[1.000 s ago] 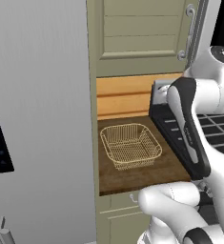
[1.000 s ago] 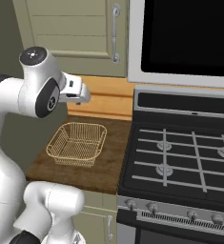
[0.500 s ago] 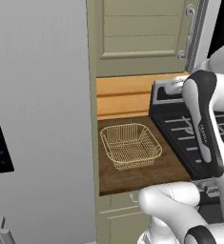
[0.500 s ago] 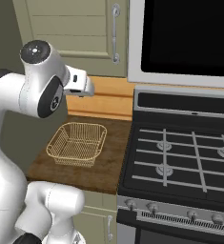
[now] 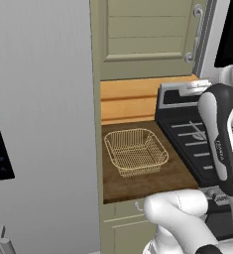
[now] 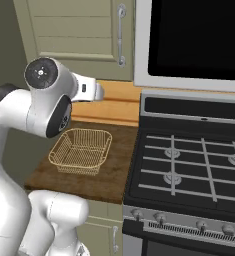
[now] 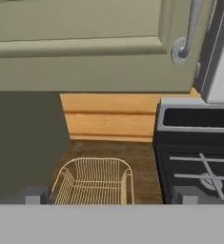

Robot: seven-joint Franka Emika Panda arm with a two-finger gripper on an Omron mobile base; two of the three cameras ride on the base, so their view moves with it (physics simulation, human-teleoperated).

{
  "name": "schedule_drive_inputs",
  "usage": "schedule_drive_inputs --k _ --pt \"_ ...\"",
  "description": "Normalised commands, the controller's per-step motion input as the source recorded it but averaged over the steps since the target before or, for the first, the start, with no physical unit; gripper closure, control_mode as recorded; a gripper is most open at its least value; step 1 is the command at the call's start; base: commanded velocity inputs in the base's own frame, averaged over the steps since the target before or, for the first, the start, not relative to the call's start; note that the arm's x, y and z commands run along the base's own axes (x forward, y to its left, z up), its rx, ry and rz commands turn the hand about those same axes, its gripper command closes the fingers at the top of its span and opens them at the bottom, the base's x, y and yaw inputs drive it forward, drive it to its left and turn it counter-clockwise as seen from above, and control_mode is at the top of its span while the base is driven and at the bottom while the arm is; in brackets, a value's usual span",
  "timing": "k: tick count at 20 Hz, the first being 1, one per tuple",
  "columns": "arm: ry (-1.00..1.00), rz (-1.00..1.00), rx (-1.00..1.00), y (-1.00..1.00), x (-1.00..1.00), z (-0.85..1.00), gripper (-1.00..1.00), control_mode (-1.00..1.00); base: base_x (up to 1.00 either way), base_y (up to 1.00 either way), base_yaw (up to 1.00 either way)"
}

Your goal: Open the cabinet, pick up the bread from the cabinet and place it in the basket. Then move the basket to the dining counter.

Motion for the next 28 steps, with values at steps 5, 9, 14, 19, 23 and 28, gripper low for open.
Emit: schedule_drive_inputs --k 5,9,14,19,23,28 --pt "-0.27 0.0 0.04 -0.06 -0.06 0.01 -1.0 -1.0 0.0 0.0 0.0" --pt "-0.28 0.0 0.07 -0.03 0.0 0.13 -1.0 -1.0 0.0 0.0 0.0" --pt "-0.11 0.0 0.01 -0.13 -0.02 0.33 -1.0 -1.0 0.0 0.0 0.0" --pt "-0.14 0.0 0.01 -0.33 -0.04 0.26 -1.0 -1.0 0.0 0.0 0.0" --pt "-0.13 0.0 0.01 -0.15 0.0 0.46 -1.0 -1.0 0.0 0.0 0.0" --pt "-0.1 0.0 0.0 -0.04 0.0 0.5 -1.0 -1.0 0.0 0.0 0.0"
